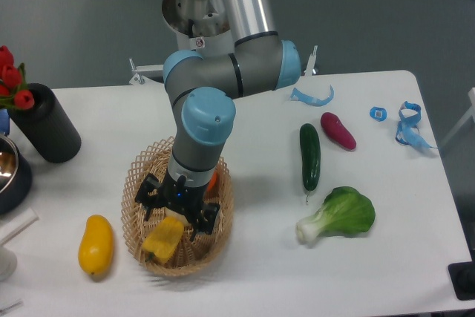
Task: Pick up the yellow pepper from the basket
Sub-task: 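Lower the open gripper around the yellow pepper and close on it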
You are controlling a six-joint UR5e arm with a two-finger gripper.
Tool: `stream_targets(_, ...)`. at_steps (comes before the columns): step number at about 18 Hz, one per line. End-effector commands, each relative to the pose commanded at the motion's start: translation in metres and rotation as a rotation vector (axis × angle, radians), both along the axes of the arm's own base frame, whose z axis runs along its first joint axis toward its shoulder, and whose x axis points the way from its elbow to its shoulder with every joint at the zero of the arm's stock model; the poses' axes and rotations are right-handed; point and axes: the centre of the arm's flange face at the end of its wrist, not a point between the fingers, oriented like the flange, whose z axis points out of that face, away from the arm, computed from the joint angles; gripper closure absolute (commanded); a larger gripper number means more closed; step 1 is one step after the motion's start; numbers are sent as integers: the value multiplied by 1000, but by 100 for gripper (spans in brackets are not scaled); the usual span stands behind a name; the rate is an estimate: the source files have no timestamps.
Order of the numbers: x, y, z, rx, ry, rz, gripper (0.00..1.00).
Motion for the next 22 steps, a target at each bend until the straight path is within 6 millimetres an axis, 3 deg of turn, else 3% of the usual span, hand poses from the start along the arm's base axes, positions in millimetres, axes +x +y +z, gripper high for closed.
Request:
stream_targets(14, -1, -1, -34, -40, 13, -37, 0)
stream_targets(22, 6, -2, -40, -52, 5, -45, 0)
